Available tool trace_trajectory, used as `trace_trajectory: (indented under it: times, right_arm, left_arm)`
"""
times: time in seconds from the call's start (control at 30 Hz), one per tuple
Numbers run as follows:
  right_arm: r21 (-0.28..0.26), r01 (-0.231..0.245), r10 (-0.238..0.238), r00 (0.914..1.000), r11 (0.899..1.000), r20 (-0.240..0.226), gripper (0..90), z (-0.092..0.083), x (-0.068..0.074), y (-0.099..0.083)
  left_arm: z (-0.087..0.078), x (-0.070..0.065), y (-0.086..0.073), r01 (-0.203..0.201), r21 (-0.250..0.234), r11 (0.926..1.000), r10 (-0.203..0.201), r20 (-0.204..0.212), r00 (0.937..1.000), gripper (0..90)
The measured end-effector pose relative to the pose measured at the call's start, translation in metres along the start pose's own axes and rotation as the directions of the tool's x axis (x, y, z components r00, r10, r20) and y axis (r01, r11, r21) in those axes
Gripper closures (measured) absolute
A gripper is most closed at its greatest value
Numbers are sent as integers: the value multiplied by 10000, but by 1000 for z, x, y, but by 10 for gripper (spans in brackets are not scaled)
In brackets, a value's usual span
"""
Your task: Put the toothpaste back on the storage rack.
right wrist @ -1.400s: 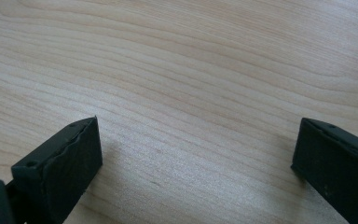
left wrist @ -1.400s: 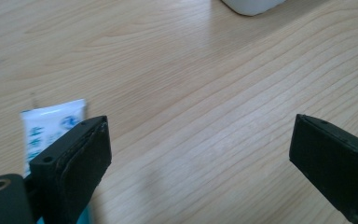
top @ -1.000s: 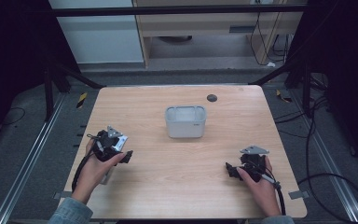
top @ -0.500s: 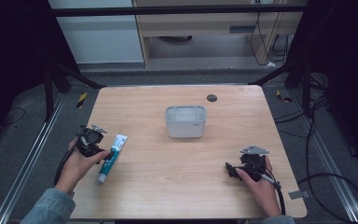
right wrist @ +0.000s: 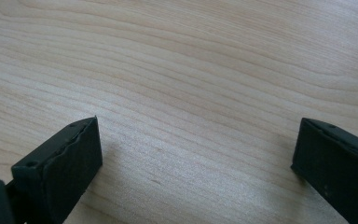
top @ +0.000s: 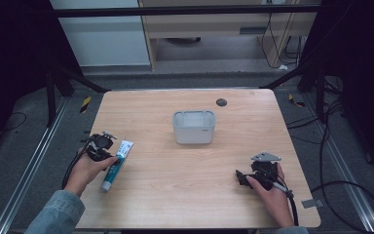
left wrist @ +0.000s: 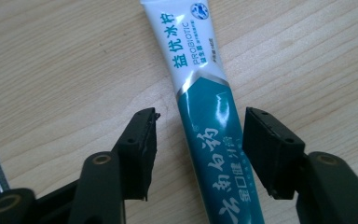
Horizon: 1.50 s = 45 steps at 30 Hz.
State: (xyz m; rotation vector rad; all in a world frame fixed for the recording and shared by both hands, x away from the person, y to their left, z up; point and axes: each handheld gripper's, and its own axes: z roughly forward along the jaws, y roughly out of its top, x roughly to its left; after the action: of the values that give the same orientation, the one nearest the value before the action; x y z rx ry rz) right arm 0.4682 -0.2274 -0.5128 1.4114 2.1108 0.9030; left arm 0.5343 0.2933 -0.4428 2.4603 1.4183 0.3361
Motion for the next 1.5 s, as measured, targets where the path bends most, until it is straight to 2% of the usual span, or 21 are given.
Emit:
trace_trajectory:
  times: [0.17, 0.27, 0.47, 0.6, 0.63, 0.7, 0.93, 1.13, 1.3, 1.5]
  right_arm:
    - [-6, -17, 17, 10000, 10000, -3, 16, 0, 0, 0]
    - [-6, -13, 13, 10000, 10000, -4, 16, 0, 0, 0]
    - [-5, -17, 17, 10000, 10000, -6, 16, 0, 0, 0]
    - [-7, -15, 15, 10000, 10000, -6, 16, 0, 0, 0]
    - [-8, -12, 12, 10000, 10000, -5, 16, 0, 0, 0]
    - [-2, 8, -8, 10000, 10000, -2, 16, 0, 0, 0]
    - [-7, -12, 12, 10000, 10000, -6, 16, 0, 0, 0]
    - [-8, -7, 7, 10000, 10000, -5, 16, 0, 0, 0]
    - [-8, -13, 13, 10000, 10000, -7, 16, 0, 0, 0]
    - [-5, -12, 12, 10000, 10000, -5, 16, 0, 0, 0]
  left_arm:
    - [5, -1, 9, 132, 189, 9997, -132, 7, 9999, 470]
    - [10, -4, 11, 137, 320, 9994, -137, -10, 9999, 422]
    - [16, -6, 13, 273, 376, 9989, -273, -21, 9996, 403]
    - [18, -8, 15, 283, 386, 9989, -283, -26, 9996, 418]
    - [19, -10, 16, 117, 460, 9989, -110, -160, 9998, 418]
    - [20, -10, 16, 100, 462, 9989, -89, -240, 9997, 419]
    - [26, -6, 15, 357, 507, 9981, -346, -237, 9991, 447]
    - [26, -5, 15, 389, 430, 9983, -382, -184, 9991, 496]
    - [27, -6, 17, 303, 474, 9984, -290, -288, 9992, 500]
    - [30, -3, 18, 436, 387, 9983, -430, -153, 9990, 510]
